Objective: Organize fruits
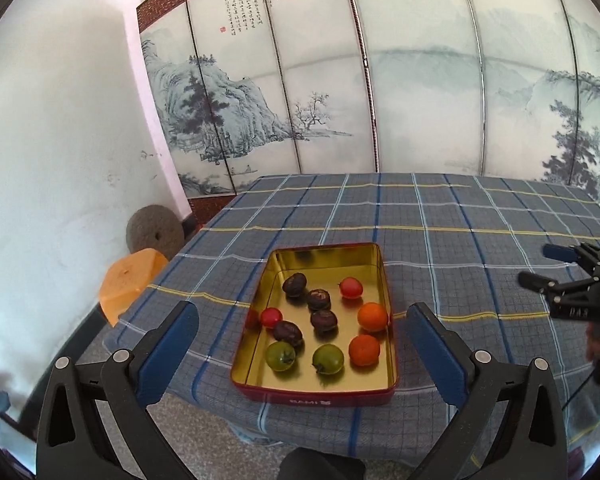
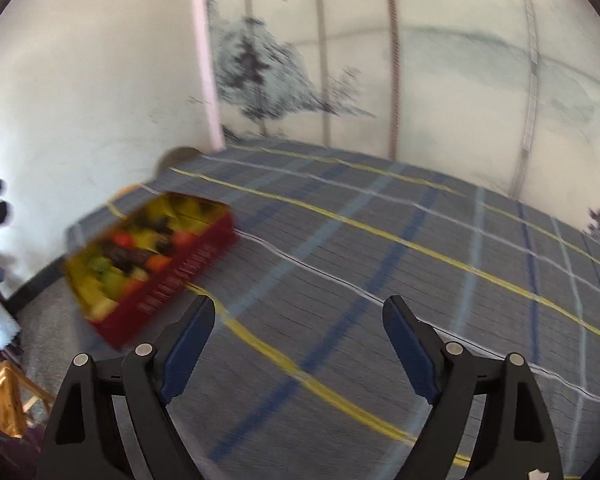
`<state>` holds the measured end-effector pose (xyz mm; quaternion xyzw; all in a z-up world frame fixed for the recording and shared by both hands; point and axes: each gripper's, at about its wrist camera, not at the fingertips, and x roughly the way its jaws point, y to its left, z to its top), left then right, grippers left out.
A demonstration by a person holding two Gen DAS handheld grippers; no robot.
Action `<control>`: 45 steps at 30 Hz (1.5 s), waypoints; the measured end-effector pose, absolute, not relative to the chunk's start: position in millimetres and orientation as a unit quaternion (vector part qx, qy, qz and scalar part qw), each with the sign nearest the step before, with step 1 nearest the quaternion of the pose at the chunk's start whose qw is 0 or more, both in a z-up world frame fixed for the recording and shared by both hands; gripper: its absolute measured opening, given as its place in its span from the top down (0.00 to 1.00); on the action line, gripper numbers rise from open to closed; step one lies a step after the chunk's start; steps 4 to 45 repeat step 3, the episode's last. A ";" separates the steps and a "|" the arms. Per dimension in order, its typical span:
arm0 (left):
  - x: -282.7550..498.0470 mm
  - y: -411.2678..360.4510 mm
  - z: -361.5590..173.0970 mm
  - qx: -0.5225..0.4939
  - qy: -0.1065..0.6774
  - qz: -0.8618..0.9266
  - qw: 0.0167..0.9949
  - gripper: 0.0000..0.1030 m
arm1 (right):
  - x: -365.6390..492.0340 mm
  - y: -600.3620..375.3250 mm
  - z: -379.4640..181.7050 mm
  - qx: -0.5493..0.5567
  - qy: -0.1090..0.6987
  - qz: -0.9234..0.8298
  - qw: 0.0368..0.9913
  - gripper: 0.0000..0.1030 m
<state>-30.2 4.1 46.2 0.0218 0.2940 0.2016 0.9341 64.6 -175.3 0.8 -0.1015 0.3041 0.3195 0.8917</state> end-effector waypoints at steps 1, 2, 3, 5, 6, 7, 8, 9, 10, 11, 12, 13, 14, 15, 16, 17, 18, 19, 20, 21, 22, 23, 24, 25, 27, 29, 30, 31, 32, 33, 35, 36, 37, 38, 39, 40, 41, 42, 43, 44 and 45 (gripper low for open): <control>-28.3 3.2 45.4 0.021 0.298 0.200 0.933 0.00 | 80.4 -192.0 -7.7 -0.104 0.321 0.299 0.892 0.19; -24.6 0.8 44.1 0.017 0.306 0.195 0.932 0.00 | 90.0 -203.4 -13.5 -0.107 0.330 0.283 0.894 0.19; -22.9 -0.5 42.9 0.013 0.310 0.192 0.931 0.00 | 105.1 -218.8 -21.8 -0.111 0.347 0.258 0.895 0.18; -22.9 -0.5 42.9 0.013 0.310 0.192 0.931 0.00 | 105.1 -218.8 -21.8 -0.111 0.347 0.258 0.895 0.18; -22.9 -0.5 42.9 0.013 0.310 0.192 0.931 0.00 | 105.1 -218.8 -21.8 -0.111 0.347 0.258 0.895 0.18; -22.9 -0.5 42.9 0.013 0.310 0.192 0.931 0.00 | 105.1 -218.8 -21.8 -0.111 0.347 0.258 0.895 0.18; -22.9 -0.5 42.9 0.013 0.310 0.192 0.931 0.00 | 105.1 -218.8 -21.8 -0.111 0.347 0.258 0.895 0.18; -22.9 -0.5 42.9 0.013 0.310 0.192 0.931 0.00 | 105.1 -218.8 -21.8 -0.111 0.347 0.258 0.895 0.18; -22.9 -0.5 42.9 0.013 0.310 0.192 0.931 0.00 | 105.1 -218.8 -21.8 -0.111 0.347 0.258 0.895 0.18; -22.9 -0.5 42.9 0.013 0.310 0.192 0.931 0.00 | 105.1 -218.8 -21.8 -0.111 0.347 0.258 0.895 0.18; -22.9 -0.5 42.9 0.013 0.310 0.192 0.931 0.00 | 105.1 -218.8 -21.8 -0.111 0.347 0.258 0.895 0.18; -22.9 -0.5 42.9 0.013 0.310 0.192 0.931 0.00 | 105.1 -218.8 -21.8 -0.111 0.347 0.258 0.895 0.18; -22.9 -0.5 42.9 0.013 0.310 0.192 0.931 0.00 | 105.1 -218.8 -21.8 -0.111 0.347 0.258 0.895 0.18; -22.9 -0.5 42.9 0.013 0.310 0.192 0.931 0.00 | 105.1 -218.8 -21.8 -0.111 0.347 0.258 0.895 0.18; -22.9 -0.5 42.9 0.013 0.310 0.192 0.931 0.00 | 105.1 -218.8 -21.8 -0.111 0.347 0.258 0.895 0.18; -22.9 -0.5 42.9 0.013 0.310 0.192 0.931 0.00 | 105.1 -218.8 -21.8 -0.111 0.347 0.258 0.895 0.18; -22.9 -0.5 42.9 0.013 0.310 0.192 0.931 0.00 | 105.1 -218.8 -21.8 -0.111 0.347 0.258 0.895 0.18; -22.9 -0.5 42.9 0.013 0.310 0.192 0.931 0.00 | 105.1 -218.8 -21.8 -0.111 0.347 0.258 0.895 0.18; -22.9 -0.5 42.9 0.013 0.310 0.192 0.931 0.00 | 105.1 -218.8 -21.8 -0.111 0.347 0.258 0.895 0.18; -22.9 -0.5 42.9 0.013 0.310 0.192 0.931 0.00 | 105.1 -218.8 -21.8 -0.111 0.347 0.258 0.895 0.18; -22.9 -0.5 42.9 0.013 0.310 0.192 0.931 0.00 | 105.1 -218.8 -21.8 -0.111 0.347 0.258 0.895 0.18; -22.9 -0.5 42.9 0.013 0.310 0.192 0.931 0.00 | 105.1 -218.8 -21.8 -0.111 0.347 0.258 0.895 0.18; -22.9 -0.5 42.9 0.013 0.310 0.192 0.931 0.00 | 105.1 -218.8 -21.8 -0.111 0.347 0.258 0.895 0.18; -22.9 -0.5 42.9 0.013 0.310 0.192 0.931 0.00 | 105.1 -218.8 -21.8 -0.111 0.347 0.258 0.895 0.18; -22.9 -0.5 42.9 0.013 0.310 0.192 0.931 0.00 | 105.1 -218.8 -21.8 -0.111 0.347 0.258 0.895 0.18; -22.9 -0.5 42.9 0.013 0.310 0.192 0.931 0.00 | 105.1 -218.8 -21.8 -0.111 0.347 0.258 0.895 0.18; -22.9 -0.5 42.9 0.013 0.310 0.192 0.931 0.00 | 105.1 -218.8 -21.8 -0.111 0.347 0.258 0.895 0.18; -22.9 -0.5 42.9 0.013 0.310 0.192 0.931 0.00 | 105.1 -218.8 -21.8 -0.111 0.347 0.258 0.895 0.18; -22.9 -0.5 42.9 0.013 0.310 0.192 0.931 0.00 | 105.1 -218.8 -21.8 -0.111 0.347 0.258 0.895 0.18; -22.9 -0.5 42.9 0.013 0.310 0.192 0.931 0.00 | 105.1 -218.8 -21.8 -0.111 0.347 0.258 0.895 0.18; -22.9 -0.5 42.9 0.013 0.310 0.192 0.931 0.00 | 105.1 -218.8 -21.8 -0.111 0.347 0.258 0.895 0.18; -22.9 -0.5 42.9 0.013 0.310 0.192 0.931 0.00 | 105.1 -218.8 -21.8 -0.111 0.347 0.258 0.895 0.18; -22.9 -0.5 42.9 0.013 0.310 0.192 0.931 0.00 | 105.1 -218.8 -21.8 -0.111 0.347 0.258 0.895 0.18; -22.9 -0.5 42.9 0.013 0.310 0.192 0.931 0.00 | 105.1 -218.8 -21.8 -0.111 0.347 0.258 0.895 0.18; -22.9 -0.5 42.9 0.013 0.310 0.192 0.931 0.00 | 105.1 -218.8 -21.8 -0.111 0.347 0.258 0.895 0.18; -22.9 -0.5 42.9 0.013 0.310 0.192 0.931 0.00 | 105.1 -218.8 -21.8 -0.111 0.347 0.258 0.895 0.18; -22.9 -0.5 42.9 0.013 0.310 0.192 0.931 0.00 | 105.1 -218.8 -21.8 -0.111 0.347 0.258 0.895 0.18; -22.9 -0.5 42.9 0.013 0.310 0.192 0.931 0.00 | 105.1 -218.8 -21.8 -0.111 0.347 0.258 0.895 0.18; -22.9 -0.5 42.9 0.013 0.310 0.192 0.931 0.00 | 105.1 -218.8 -21.8 -0.111 0.347 0.258 0.895 0.18; -22.9 -0.5 42.9 0.013 0.310 0.192 0.931 0.00 | 105.1 -218.8 -21.8 -0.111 0.347 0.258 0.895 0.18; -22.9 -0.5 42.9 0.013 0.310 0.192 0.931 0.00 | 105.1 -218.8 -21.8 -0.111 0.347 0.258 0.895 0.18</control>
